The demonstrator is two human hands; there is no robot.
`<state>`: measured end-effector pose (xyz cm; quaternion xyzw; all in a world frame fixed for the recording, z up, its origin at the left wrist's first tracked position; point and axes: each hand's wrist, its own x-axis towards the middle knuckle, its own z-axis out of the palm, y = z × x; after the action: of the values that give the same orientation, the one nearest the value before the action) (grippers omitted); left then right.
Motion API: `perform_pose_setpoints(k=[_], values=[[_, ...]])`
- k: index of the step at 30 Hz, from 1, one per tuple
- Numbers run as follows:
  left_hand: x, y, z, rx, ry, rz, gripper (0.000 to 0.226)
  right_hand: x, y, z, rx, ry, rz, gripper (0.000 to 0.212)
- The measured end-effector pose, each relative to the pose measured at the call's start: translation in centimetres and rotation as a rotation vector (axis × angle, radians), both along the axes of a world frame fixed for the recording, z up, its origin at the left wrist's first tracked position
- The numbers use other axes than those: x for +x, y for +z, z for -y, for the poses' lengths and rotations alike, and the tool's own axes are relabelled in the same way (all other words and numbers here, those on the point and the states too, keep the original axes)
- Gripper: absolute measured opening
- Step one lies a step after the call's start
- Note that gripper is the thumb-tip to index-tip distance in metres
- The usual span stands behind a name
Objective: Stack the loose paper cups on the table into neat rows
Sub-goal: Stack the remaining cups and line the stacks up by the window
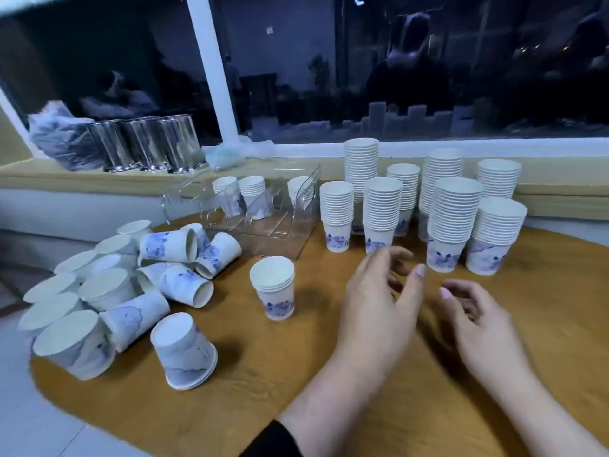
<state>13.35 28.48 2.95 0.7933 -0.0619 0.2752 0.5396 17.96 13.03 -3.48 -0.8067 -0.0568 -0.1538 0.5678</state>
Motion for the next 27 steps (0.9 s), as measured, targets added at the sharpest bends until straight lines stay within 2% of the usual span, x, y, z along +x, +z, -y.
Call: perform_pose_setpoints(k=[6, 9, 12, 15, 19, 21, 24, 25, 27], values=[[-7.5, 2.8, -8.8, 0.240, 0.056, 0.085, 0.017, -4.3, 0.2, -6.9, -0.001, 0.151, -0.031, 0.029], [-10.2, 3.1, -13.6, 0.363, 0.182, 0.188, 0.023, -5.9, 0.0, -10.3, -0.034, 0.199, -0.038, 0.037], [-11.6, 2.5, -18.6, 0.456, 0.330, 0.223, 0.032, -7.1, 0.2, -13.3, -0.107, 0.255, -0.032, 0.056], [-12.0, 1.0, -22.7, 0.447, 0.393, 0.064, 0.046, -6.6, 0.7, -16.3, -0.166, 0.273, -0.027, 0.077], [-11.7, -1.2, -25.5, 0.514, 0.327, -0.234, 0.065, -4.5, 1.7, -20.0, -0.246, 0.281, -0.017, 0.098], [-11.4, -2.0, -26.0, 0.532, 0.258, -0.308, 0.065, -3.6, 2.5, -21.5, -0.281, 0.276, 0.028, 0.095], [-10.8, -2.7, -26.2, 0.481, 0.244, -0.352, 0.061, -2.2, 3.1, -22.9, -0.352, 0.237, 0.056, 0.066], [-10.6, -2.5, -26.1, 0.395, 0.265, -0.347, 0.058, -2.0, 3.3, -23.2, -0.370, 0.220, 0.046, 0.053], [-10.1, -2.3, -25.9, 0.103, 0.311, -0.332, 0.049, -2.0, 3.5, -23.5, -0.352, 0.180, 0.042, 0.037]])
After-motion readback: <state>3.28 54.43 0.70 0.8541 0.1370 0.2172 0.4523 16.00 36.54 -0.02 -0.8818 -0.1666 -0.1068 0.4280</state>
